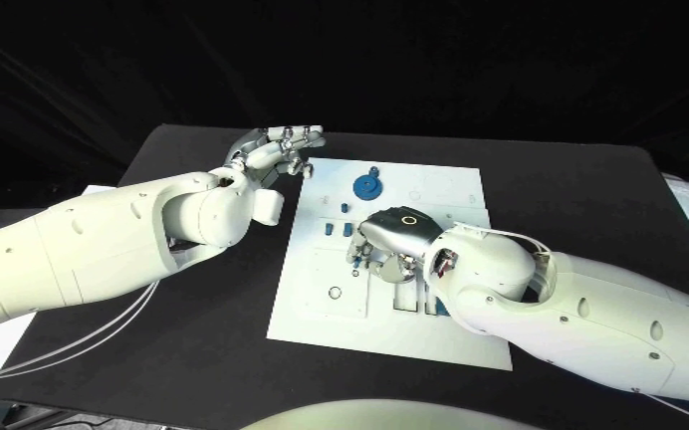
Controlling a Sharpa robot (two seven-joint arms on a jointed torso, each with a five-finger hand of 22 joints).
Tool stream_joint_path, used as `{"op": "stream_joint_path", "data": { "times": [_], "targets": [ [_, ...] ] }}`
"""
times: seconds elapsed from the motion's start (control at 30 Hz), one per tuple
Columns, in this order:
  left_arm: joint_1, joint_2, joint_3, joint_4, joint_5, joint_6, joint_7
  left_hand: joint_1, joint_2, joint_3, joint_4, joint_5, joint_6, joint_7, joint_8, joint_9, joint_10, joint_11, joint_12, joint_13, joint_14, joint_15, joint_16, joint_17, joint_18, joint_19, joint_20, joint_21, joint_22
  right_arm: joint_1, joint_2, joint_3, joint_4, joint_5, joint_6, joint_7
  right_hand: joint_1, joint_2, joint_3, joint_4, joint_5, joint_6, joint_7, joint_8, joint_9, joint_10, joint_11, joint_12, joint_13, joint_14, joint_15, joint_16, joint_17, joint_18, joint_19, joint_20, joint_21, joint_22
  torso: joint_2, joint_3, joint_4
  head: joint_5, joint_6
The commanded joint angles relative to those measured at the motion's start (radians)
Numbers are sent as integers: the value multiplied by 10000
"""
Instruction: Assemble the parts on the task board
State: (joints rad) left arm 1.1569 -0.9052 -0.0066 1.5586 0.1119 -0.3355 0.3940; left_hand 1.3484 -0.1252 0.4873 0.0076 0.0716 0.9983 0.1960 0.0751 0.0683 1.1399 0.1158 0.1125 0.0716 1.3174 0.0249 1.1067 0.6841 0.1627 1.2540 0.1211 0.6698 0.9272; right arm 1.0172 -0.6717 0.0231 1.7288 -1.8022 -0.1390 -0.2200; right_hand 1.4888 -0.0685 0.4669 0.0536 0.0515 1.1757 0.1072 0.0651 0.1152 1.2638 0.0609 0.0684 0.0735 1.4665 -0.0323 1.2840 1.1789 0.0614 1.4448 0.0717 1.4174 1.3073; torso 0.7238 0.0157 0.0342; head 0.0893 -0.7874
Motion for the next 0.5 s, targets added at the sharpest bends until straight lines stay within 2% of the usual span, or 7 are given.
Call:
{"op": "stream_joint_path", "data": {
  "times": [0.03,0.5],
  "targets": [
    [-3,24,5,28,-7,177,28,22,84,-60,13,56,-56,-2,63,-11,-83,14,57,-10,-94,2,-15,-9,83,-66,11,-42,-12,-19,45,-16,-24,-20,275,140,-87,5,61,4,31,-2,88,5,9,144,-111,-54,-7,485,87,58,-3,-79,31,28,16,316,1,5,-9,33,-36],
    [-3,32,5,8,-8,200,5,26,89,-78,6,58,-84,6,64,-12,-113,21,65,-11,-99,9,-12,-17,83,-65,15,-54,-22,-42,77,-56,-117,-7,538,94,-119,4,74,-4,29,-7,96,4,11,139,-102,-54,-11,485,94,65,-1,-79,31,34,18,319,-5,2,-7,53,-73]
  ]
}}
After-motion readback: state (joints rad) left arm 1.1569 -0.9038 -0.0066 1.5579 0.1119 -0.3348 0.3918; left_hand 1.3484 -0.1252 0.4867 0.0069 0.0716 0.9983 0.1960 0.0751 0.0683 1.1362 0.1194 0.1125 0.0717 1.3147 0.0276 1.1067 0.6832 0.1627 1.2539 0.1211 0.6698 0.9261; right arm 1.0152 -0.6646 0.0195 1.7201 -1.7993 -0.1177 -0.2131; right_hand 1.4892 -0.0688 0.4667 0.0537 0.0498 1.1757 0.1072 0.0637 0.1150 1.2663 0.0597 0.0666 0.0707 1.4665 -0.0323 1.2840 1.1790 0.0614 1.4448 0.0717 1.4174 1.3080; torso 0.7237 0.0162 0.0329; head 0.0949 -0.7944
